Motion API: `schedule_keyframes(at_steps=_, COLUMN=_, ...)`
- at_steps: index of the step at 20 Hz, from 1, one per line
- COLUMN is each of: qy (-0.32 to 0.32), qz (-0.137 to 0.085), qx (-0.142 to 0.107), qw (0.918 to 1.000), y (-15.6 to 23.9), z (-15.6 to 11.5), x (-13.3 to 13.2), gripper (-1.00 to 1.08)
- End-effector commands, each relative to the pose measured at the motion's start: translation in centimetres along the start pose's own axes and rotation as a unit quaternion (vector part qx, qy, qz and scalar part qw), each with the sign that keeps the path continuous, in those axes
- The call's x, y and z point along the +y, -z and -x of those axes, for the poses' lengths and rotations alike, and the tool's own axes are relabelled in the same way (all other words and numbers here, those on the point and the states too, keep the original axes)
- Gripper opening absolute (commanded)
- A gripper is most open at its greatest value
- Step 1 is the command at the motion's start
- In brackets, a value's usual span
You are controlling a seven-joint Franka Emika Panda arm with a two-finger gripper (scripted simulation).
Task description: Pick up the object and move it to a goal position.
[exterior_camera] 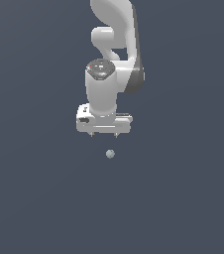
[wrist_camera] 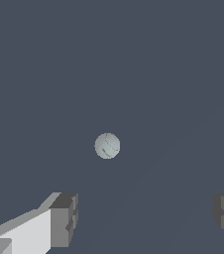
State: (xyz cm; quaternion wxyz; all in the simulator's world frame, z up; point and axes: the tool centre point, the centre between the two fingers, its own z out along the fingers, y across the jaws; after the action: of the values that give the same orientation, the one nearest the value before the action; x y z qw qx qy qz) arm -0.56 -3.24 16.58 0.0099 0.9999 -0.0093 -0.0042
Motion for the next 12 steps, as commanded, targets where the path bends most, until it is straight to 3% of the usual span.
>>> schedule_keyframes(at_steps=1, qy=0.002, qz=0.001, qx=0.0, qw=1.0, y=0.0, z=0.0, x=0.0, gripper=1.0)
schedule_keyframes(at_steps=12, qy=-0.05, qz=-0.004, qx=0.0, qw=0.9987, y=-1.5, z=-0.3, x=-0.5, gripper=1.0)
